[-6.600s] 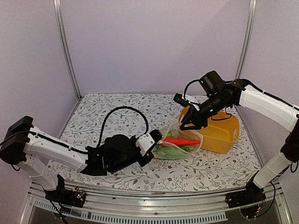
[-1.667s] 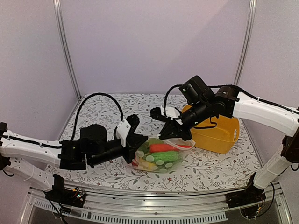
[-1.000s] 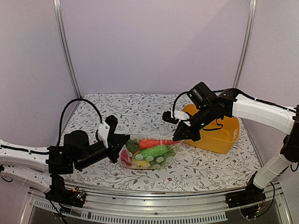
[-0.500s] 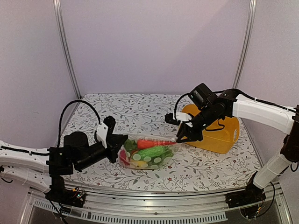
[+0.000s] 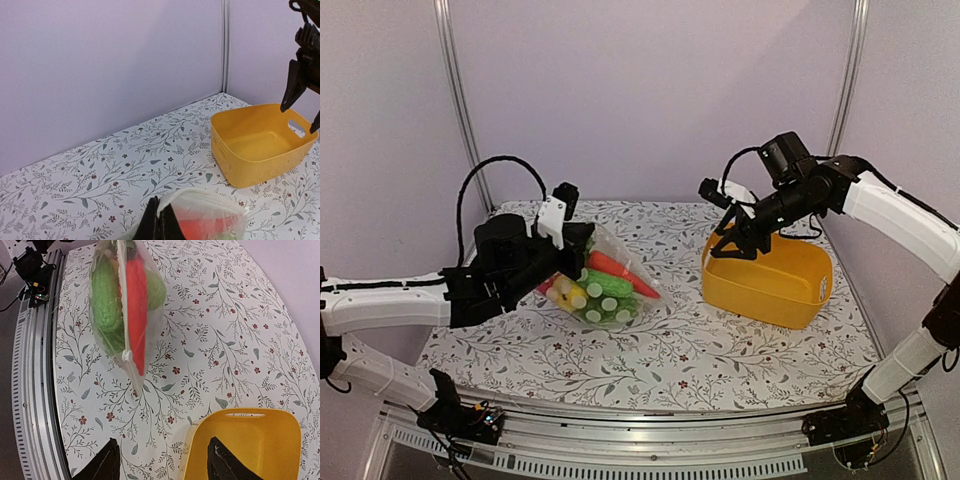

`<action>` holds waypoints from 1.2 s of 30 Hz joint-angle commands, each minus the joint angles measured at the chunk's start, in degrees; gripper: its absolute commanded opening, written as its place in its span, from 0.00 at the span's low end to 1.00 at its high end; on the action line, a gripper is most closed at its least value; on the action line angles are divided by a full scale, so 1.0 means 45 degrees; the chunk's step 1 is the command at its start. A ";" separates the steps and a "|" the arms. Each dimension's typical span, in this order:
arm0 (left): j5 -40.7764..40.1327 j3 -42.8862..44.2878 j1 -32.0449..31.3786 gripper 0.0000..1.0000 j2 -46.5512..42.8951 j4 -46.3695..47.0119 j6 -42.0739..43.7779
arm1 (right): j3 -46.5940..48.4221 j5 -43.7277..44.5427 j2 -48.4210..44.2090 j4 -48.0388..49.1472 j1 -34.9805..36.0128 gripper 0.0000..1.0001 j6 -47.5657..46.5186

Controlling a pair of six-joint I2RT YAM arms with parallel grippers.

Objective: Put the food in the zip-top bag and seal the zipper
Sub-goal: Place the zipper food storage bag at the center of the board, then reset both arms

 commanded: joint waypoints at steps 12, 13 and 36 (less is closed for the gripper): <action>0.5891 0.1473 -0.0902 0.02 0.3243 0.0201 0.0091 | -0.1871 0.0781 -0.1229 0.1339 -0.0600 0.64 0.0861; 0.5824 0.1574 -0.1308 0.03 0.3741 -0.0079 0.0003 | -0.1957 0.0761 -0.1313 0.1365 -0.0609 0.64 0.0896; -0.0144 0.5557 -0.2971 1.00 0.2011 -0.5148 -0.1339 | -0.2008 0.3810 -0.4730 0.4368 -0.3293 0.99 0.5332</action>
